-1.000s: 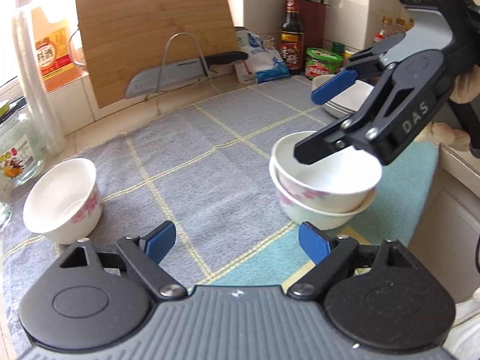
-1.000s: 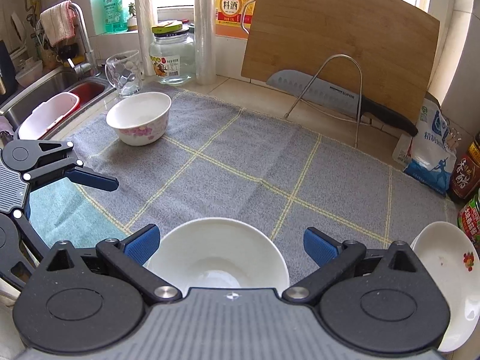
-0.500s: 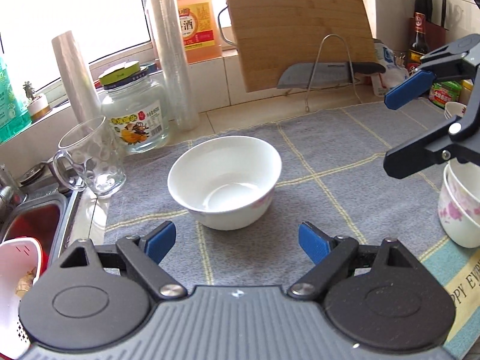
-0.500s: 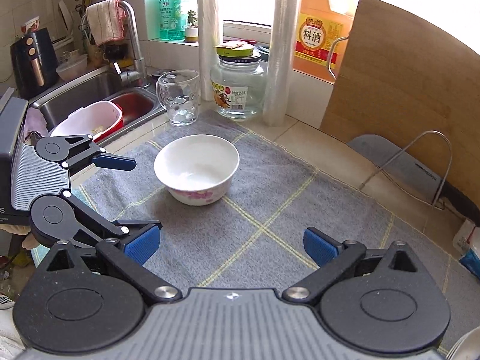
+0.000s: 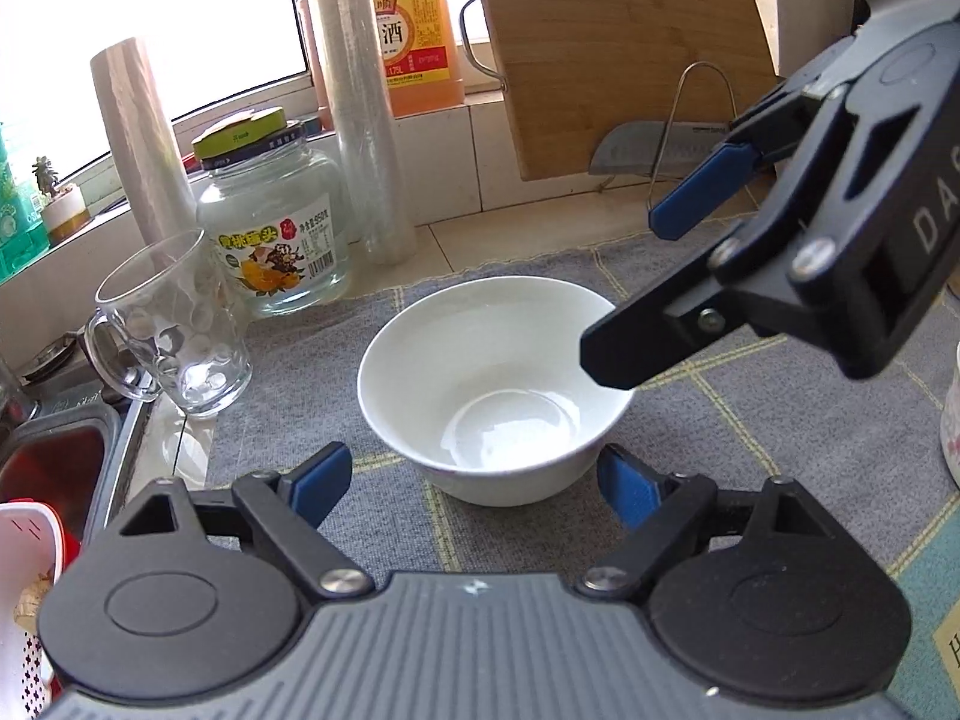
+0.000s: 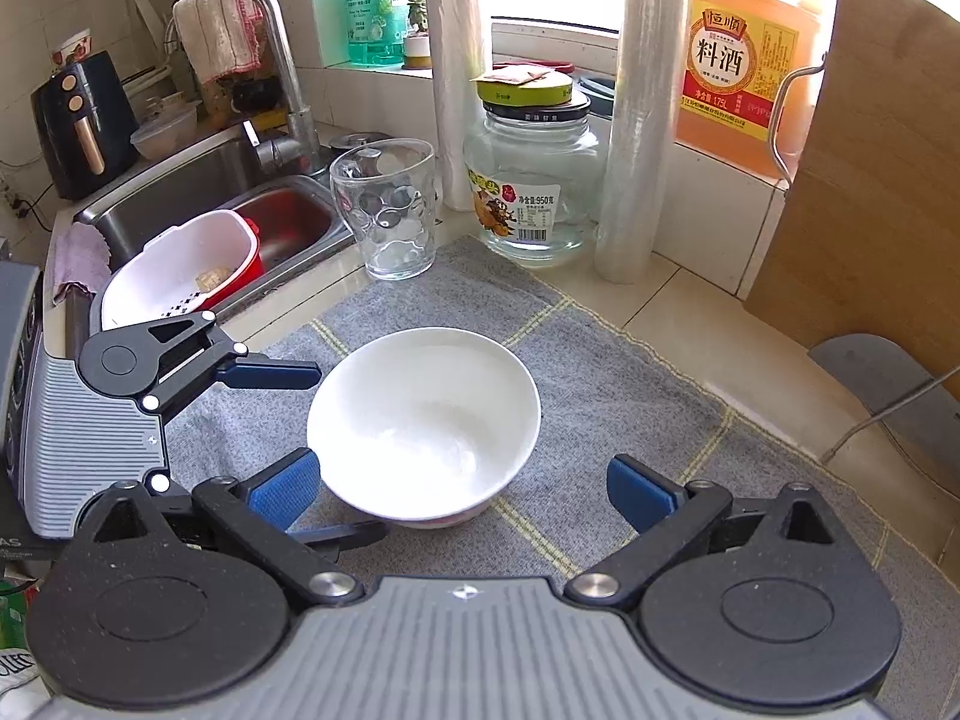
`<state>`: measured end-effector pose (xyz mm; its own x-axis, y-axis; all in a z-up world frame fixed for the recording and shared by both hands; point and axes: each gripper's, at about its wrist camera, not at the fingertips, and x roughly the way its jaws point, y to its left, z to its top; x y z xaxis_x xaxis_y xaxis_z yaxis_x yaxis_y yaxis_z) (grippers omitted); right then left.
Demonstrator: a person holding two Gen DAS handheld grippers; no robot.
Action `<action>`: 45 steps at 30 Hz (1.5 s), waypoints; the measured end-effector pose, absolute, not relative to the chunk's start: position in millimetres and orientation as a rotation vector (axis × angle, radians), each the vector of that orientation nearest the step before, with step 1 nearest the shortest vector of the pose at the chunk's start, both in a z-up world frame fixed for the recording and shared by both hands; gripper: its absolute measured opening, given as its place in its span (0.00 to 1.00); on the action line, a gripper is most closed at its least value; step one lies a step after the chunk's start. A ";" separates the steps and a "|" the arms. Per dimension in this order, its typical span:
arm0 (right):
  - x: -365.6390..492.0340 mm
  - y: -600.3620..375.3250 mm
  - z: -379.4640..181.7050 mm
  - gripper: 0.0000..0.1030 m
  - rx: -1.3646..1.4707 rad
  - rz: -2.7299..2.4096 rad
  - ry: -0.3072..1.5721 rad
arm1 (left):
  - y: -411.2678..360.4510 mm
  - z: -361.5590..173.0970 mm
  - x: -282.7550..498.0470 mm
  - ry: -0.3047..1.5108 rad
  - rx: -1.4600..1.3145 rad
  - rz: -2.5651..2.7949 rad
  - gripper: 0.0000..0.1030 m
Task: Organize plates and bowls
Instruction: 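Reach the right tool to the last white bowl and grip its rim, then carry the held bowl with the right tool onto the nested bowls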
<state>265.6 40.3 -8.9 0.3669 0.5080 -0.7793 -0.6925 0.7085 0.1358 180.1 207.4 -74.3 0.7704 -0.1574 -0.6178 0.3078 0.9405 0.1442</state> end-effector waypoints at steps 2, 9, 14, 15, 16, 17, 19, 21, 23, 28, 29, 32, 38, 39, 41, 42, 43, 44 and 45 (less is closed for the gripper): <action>273.0 43.8 -13.6 1.00 -0.223 0.785 0.921 | 206.2 -75.7 183.3 0.642 0.248 -0.268 0.86; 297.2 57.0 -29.3 0.95 -0.198 0.820 0.967 | 203.4 -77.3 190.4 0.636 0.250 -0.302 0.86; 305.9 63.0 -36.1 0.84 -0.202 0.843 0.988 | 204.8 -77.5 192.6 0.631 0.249 -0.313 0.86; 307.1 64.0 -37.1 0.84 -0.204 0.846 0.990 | 205.0 -77.8 192.6 0.629 0.251 -0.315 0.87; 308.4 64.8 -38.3 0.83 -0.204 0.849 0.993 | 205.4 -78.0 193.0 0.628 0.250 -0.317 0.87; 309.7 65.8 -39.6 0.83 -0.201 0.850 0.998 | 205.7 -78.1 192.4 0.629 0.248 -0.317 0.87; 312.6 66.6 -41.9 0.81 -0.195 0.858 1.007 | 205.5 -78.0 192.7 0.629 0.249 -0.319 0.87; 316.2 67.7 -43.5 0.78 -0.187 0.862 1.016 | 205.6 -78.3 192.8 0.629 0.248 -0.320 0.87; 318.2 68.3 -44.0 0.77 -0.177 0.867 1.021 | 205.9 -78.3 193.1 0.628 0.246 -0.323 0.87; 319.5 70.6 -45.4 0.75 -0.176 0.878 1.030 | 207.8 -79.4 194.6 0.629 0.231 -0.338 0.87; 319.1 71.1 -45.6 0.75 -0.179 0.878 1.029 | 208.1 -79.6 194.7 0.629 0.229 -0.340 0.87; 318.4 72.0 -45.5 0.75 -0.180 0.879 1.028 | 210.2 -79.5 195.1 0.637 0.204 -0.348 0.87; 318.3 72.5 -44.9 0.75 -0.184 0.878 1.028 | 212.4 -77.0 193.3 0.638 0.185 -0.358 0.86; 318.2 72.3 -44.8 0.75 -0.184 0.878 1.028 | 212.5 -76.6 193.0 0.638 0.184 -0.361 0.87; 318.2 72.3 -44.5 0.75 -0.183 0.882 1.028 | 214.0 -77.1 193.2 0.639 0.178 -0.369 0.87; 318.4 72.2 -44.4 0.75 -0.183 0.881 1.028 | 214.8 -76.9 193.4 0.636 0.169 -0.374 0.87; 318.8 72.1 -44.6 0.75 -0.183 0.881 1.029 | 215.7 -76.7 193.6 0.634 0.159 -0.377 0.87; 318.8 72.0 -44.8 0.75 -0.183 0.881 1.029 | 216.7 -76.7 194.3 0.632 0.148 -0.379 0.87; 318.9 72.2 -44.9 0.75 -0.183 0.880 1.029 | 217.2 -77.0 195.1 0.636 0.138 -0.383 0.87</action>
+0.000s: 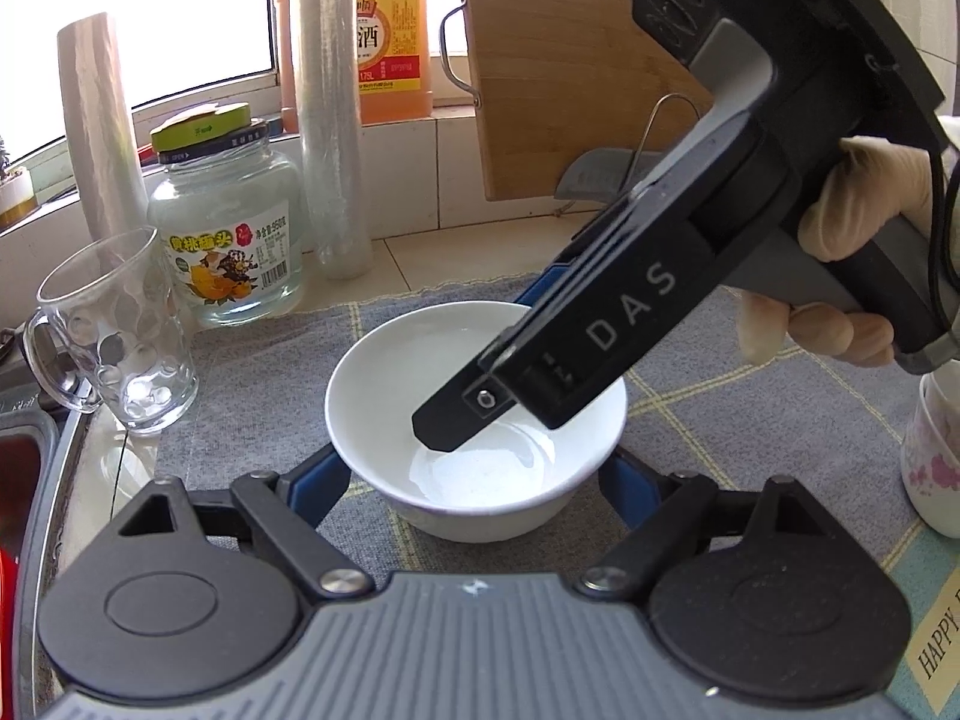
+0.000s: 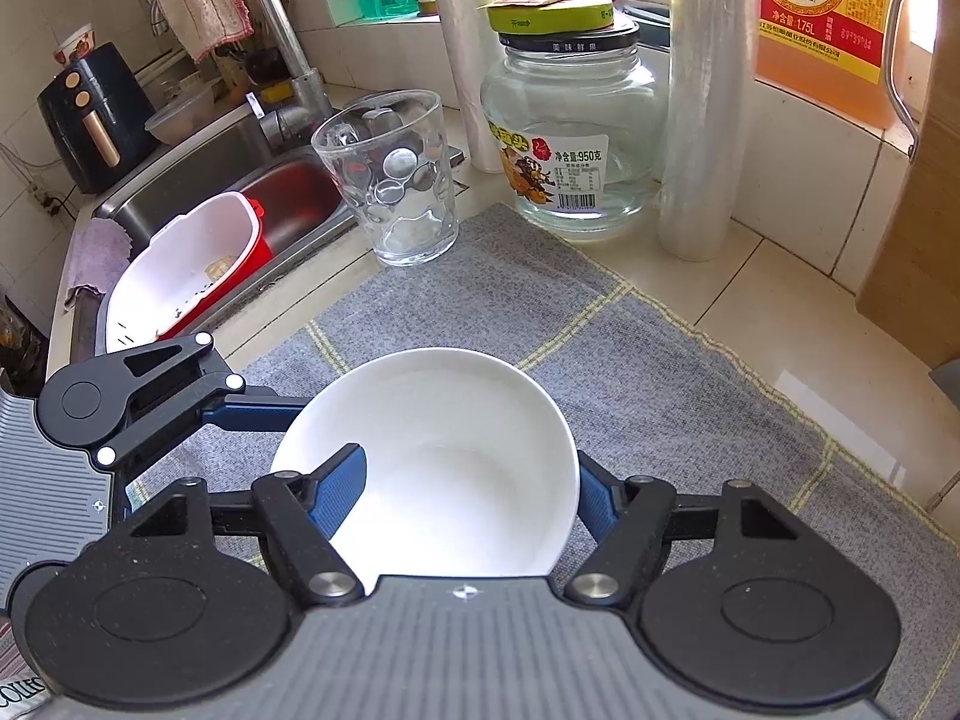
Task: Organize plates and bowls
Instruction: 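Carry the held bowl with the right tool onto the nested bowls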
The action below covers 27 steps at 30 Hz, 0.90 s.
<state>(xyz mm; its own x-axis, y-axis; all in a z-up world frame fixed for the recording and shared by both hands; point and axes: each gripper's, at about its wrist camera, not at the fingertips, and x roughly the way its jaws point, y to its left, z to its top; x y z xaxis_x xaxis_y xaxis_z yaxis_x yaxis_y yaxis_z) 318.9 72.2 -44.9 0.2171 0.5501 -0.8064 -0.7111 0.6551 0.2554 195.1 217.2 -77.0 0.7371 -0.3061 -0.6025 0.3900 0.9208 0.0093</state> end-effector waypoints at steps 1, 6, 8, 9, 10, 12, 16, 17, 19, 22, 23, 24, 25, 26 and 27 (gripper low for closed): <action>318.8 72.5 -45.0 0.75 -0.185 0.880 1.028 | 217.2 -77.2 195.9 0.638 0.132 -0.385 0.87; 317.8 72.1 -44.3 0.75 -0.182 0.879 1.029 | 215.4 -77.7 194.5 0.634 0.132 -0.384 0.87; 317.5 70.9 -43.3 0.75 -0.173 0.882 1.030 | 214.7 -77.5 192.8 0.633 0.140 -0.382 0.87; 317.1 70.5 -42.8 0.75 -0.170 0.883 1.030 | 213.8 -77.1 191.9 0.632 0.147 -0.379 0.86; 316.4 69.6 -41.5 0.75 -0.167 0.884 1.030 | 212.7 -76.4 190.5 0.629 0.155 -0.377 0.86; 314.9 68.2 -39.8 0.75 -0.166 0.886 1.030 | 211.0 -74.7 188.2 0.625 0.167 -0.376 0.86; 309.8 61.9 -35.2 0.75 -0.149 0.879 1.036 | 208.6 -66.6 182.8 0.615 0.177 -0.392 0.86; 308.1 59.6 -33.4 0.75 -0.142 0.877 1.038 | 207.6 -64.4 181.0 0.613 0.182 -0.397 0.86; 304.0 55.1 -29.4 0.75 -0.136 0.877 1.039 | 204.9 -60.1 176.8 0.605 0.194 -0.406 0.86; 294.9 47.7 -21.5 0.75 -0.130 0.872 1.035 | 200.2 -53.0 169.2 0.599 0.207 -0.424 0.86; 291.5 45.0 -18.7 0.75 -0.131 0.869 1.030 | 198.7 -50.6 166.8 0.597 0.208 -0.432 0.86; 288.3 42.3 -16.2 0.75 -0.130 0.866 1.027 | 196.8 -47.7 164.6 0.599 0.208 -0.439 0.86; 285.0 39.0 -13.5 0.75 -0.128 0.863 1.025 | 195.4 -45.1 162.6 0.598 0.208 -0.446 0.86; 282.0 35.7 -11.2 0.75 -0.127 0.859 1.023 | 193.6 -42.5 160.4 0.596 0.209 -0.455 0.86; 279.5 32.7 -9.2 0.75 -0.124 0.855 1.020 | 192.0 -40.4 158.7 0.594 0.211 -0.462 0.86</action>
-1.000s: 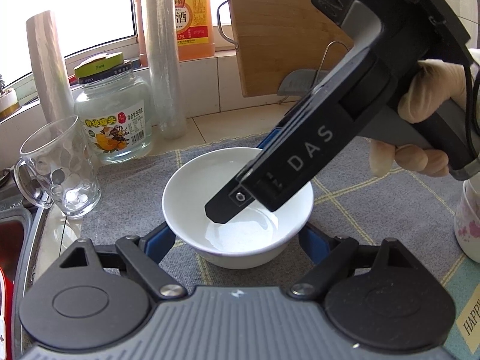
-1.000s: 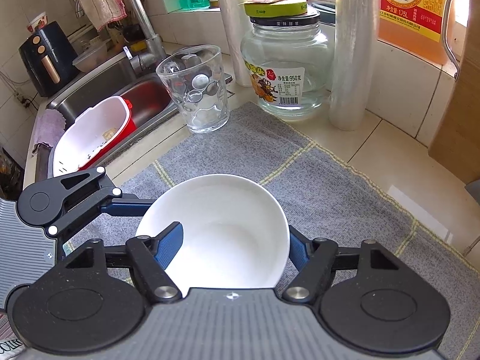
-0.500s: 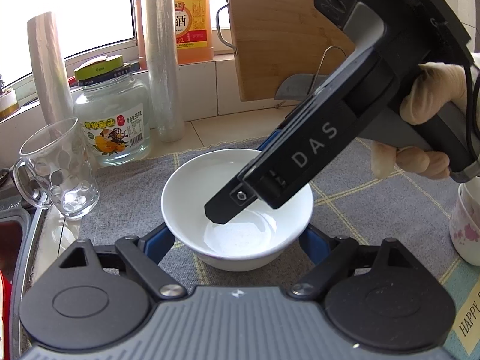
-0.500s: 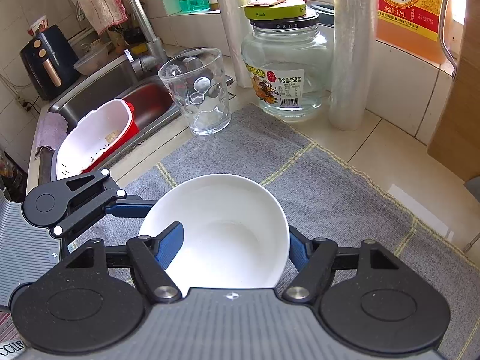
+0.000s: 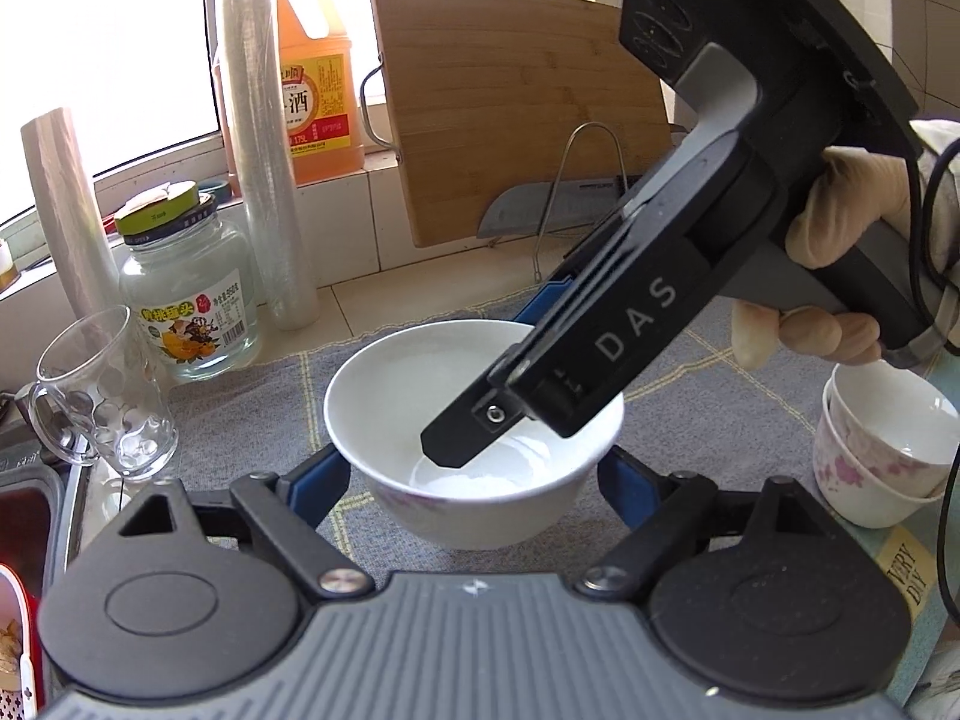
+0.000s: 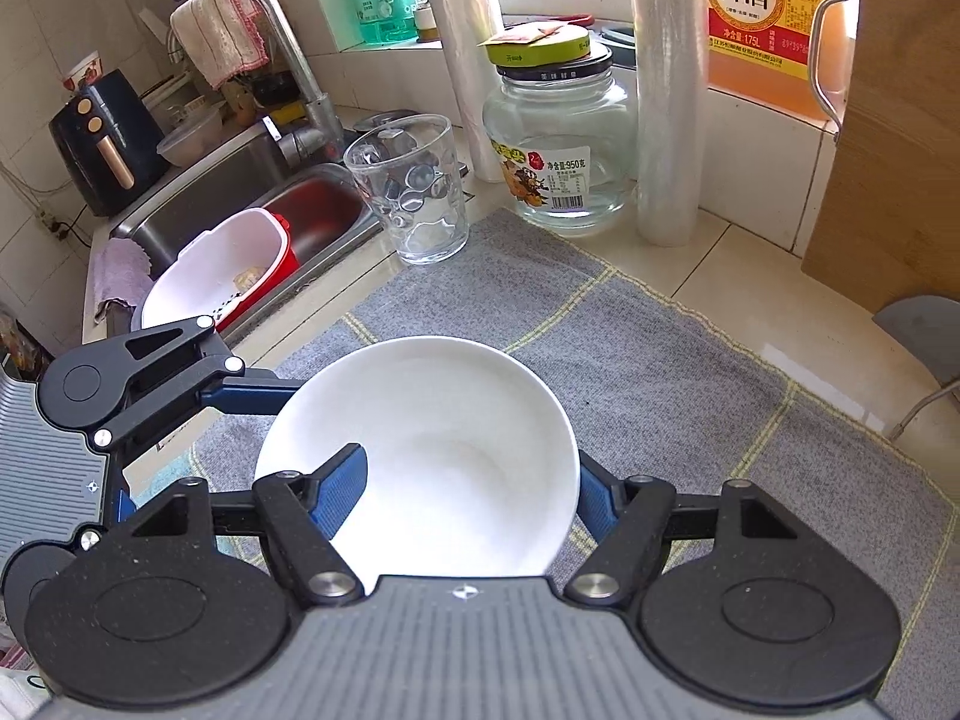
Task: Organize plates and bowls
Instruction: 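Carry the held bowl with the right tool onto the nested bowls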
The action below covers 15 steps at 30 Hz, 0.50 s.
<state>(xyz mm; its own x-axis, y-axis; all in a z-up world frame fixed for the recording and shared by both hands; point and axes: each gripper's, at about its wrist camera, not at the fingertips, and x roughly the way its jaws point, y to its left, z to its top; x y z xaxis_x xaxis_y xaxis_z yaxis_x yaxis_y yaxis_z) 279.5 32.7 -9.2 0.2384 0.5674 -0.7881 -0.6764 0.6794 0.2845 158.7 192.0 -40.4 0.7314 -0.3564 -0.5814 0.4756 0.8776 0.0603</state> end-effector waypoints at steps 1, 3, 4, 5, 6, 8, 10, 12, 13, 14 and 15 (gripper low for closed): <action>275.8 28.3 -6.2 0.75 -0.118 0.848 1.016 | 189.2 -38.4 156.4 0.590 0.216 -0.471 0.86; 269.6 21.5 -1.2 0.75 -0.118 0.839 1.007 | 184.8 -34.2 152.5 0.585 0.224 -0.485 0.86; 265.7 16.8 1.8 0.75 -0.111 0.832 1.002 | 181.9 -31.7 150.5 0.583 0.225 -0.494 0.86; 262.8 13.0 4.1 0.75 -0.109 0.826 0.999 | 179.8 -29.6 148.7 0.582 0.223 -0.504 0.86; 259.8 9.0 6.5 0.75 -0.109 0.821 0.997 | 177.5 -27.9 146.7 0.580 0.224 -0.515 0.86; 253.1 -0.3 10.9 0.75 -0.103 0.808 0.989 | 172.0 -24.8 143.1 0.574 0.231 -0.532 0.86; 247.1 -9.2 14.2 0.75 -0.094 0.792 0.984 | 165.7 -21.3 138.5 0.570 0.236 -0.546 0.86; 240.7 -18.3 17.5 0.75 -0.086 0.777 0.979 | 159.7 -17.9 134.9 0.567 0.239 -0.561 0.86; 237.3 -23.5 19.0 0.75 -0.082 0.768 0.977 | 155.7 -15.7 132.4 0.563 0.242 -0.572 0.86; 233.4 -28.6 21.0 0.75 -0.077 0.759 0.973 | 152.3 -14.3 130.1 0.560 0.246 -0.581 0.86; 230.1 -32.5 22.5 0.75 -0.075 0.752 0.970 | 148.6 -12.6 127.9 0.555 0.250 -0.591 0.86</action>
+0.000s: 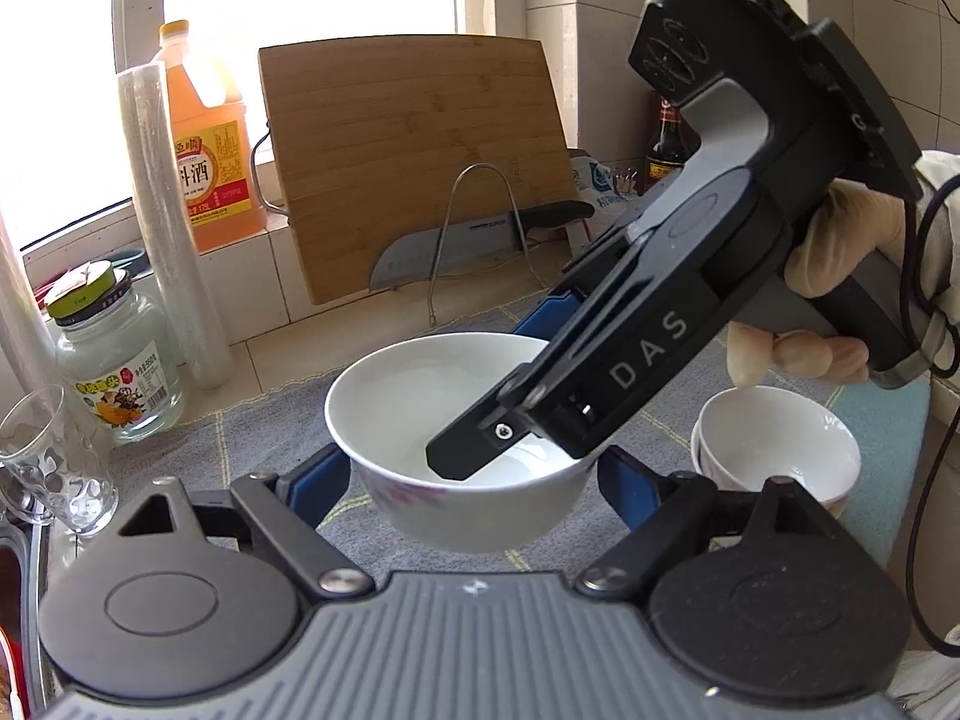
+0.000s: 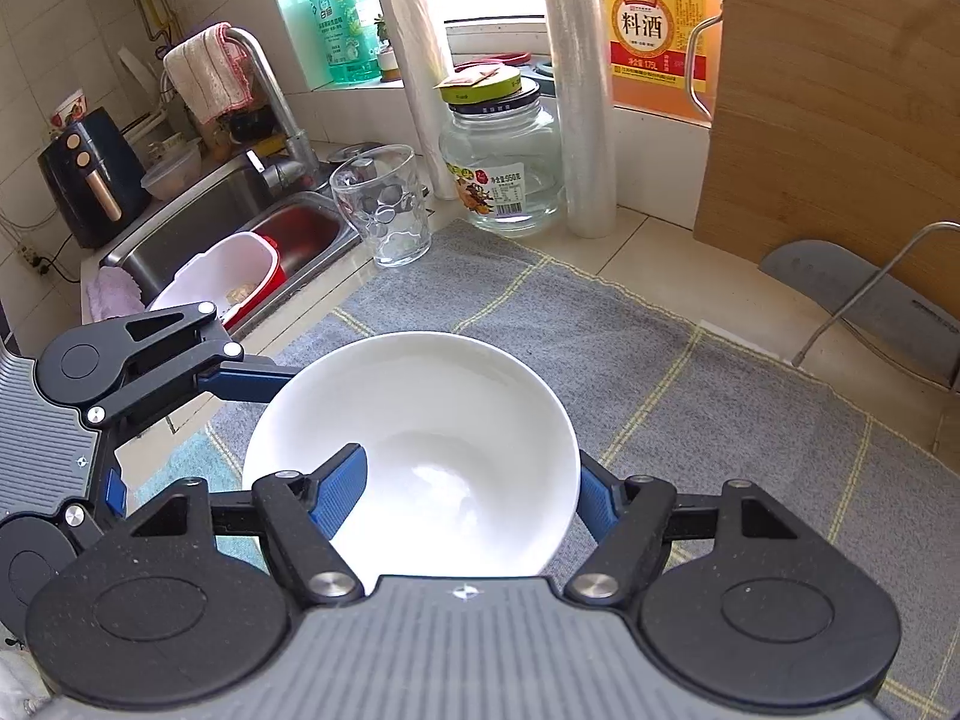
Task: Organize plates and bowls
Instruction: 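Carry the held bowl with the right tool onto the nested bowls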
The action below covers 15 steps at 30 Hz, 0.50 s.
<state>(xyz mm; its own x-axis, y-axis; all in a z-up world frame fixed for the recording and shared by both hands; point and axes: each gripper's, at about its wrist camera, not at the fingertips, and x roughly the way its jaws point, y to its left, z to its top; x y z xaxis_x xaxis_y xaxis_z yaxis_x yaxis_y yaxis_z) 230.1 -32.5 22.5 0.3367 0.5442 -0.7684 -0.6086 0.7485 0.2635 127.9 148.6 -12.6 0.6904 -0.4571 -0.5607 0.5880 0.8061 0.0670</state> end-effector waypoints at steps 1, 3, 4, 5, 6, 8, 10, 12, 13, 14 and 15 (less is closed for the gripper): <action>224.5 -38.8 24.6 0.75 -0.073 0.742 0.965 | 144.7 -11.2 125.3 0.552 0.256 -0.601 0.86; 216.5 -48.8 27.8 0.75 -0.064 0.724 0.958 | 137.1 -8.8 120.7 0.547 0.265 -0.619 0.86; 211.8 -55.2 29.3 0.75 -0.060 0.712 0.955 | 132.1 -7.3 117.3 0.542 0.272 -0.632 0.86; 206.9 -61.4 30.8 0.75 -0.056 0.700 0.951 | 127.3 -6.3 115.1 0.540 0.276 -0.645 0.86; 203.0 -66.4 31.9 0.75 -0.052 0.690 0.948 | 122.5 -5.6 112.5 0.538 0.277 -0.659 0.86; 191.9 -79.1 33.9 0.75 -0.045 0.661 0.948 | 113.3 -4.6 107.6 0.533 0.281 -0.687 0.87; 181.4 -90.9 34.7 0.75 -0.042 0.632 0.949 | 103.7 -3.8 102.4 0.527 0.285 -0.719 0.87; 173.1 -101.6 35.0 0.75 -0.037 0.606 0.951 | 93.9 -3.8 97.5 0.524 0.286 -0.751 0.87; 167.8 -108.7 35.2 0.75 -0.033 0.591 0.954 | 89.2 -4.1 95.0 0.524 0.288 -0.765 0.87; 163.8 -113.8 35.4 0.75 -0.027 0.578 0.955 | 85.2 -4.6 92.9 0.525 0.289 -0.777 0.87; 159.5 -119.1 35.8 0.75 -0.020 0.565 0.955 | 80.6 -5.3 90.4 0.525 0.291 -0.791 0.87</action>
